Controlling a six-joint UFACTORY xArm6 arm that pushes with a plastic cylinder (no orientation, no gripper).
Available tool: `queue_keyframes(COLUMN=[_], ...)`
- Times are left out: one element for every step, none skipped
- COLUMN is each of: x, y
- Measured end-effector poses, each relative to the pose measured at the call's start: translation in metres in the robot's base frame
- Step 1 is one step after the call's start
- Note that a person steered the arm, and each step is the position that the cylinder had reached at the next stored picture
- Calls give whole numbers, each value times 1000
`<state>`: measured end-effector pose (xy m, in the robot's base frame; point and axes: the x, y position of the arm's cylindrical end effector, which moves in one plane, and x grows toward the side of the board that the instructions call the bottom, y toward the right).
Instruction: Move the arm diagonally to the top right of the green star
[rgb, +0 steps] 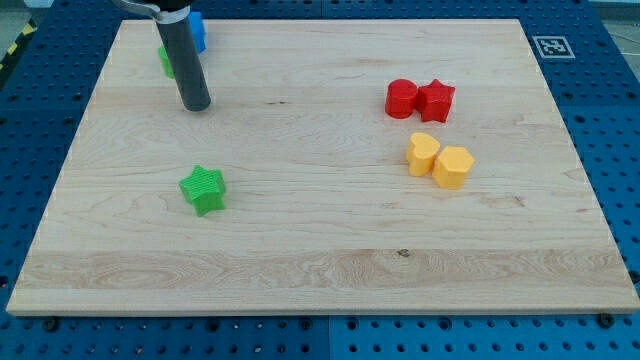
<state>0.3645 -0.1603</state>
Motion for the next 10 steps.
queue_keyframes(x=[0,1,22,36,43,65,73,73,73,76], y=[1,15,52,71,74,84,85,85,87,94])
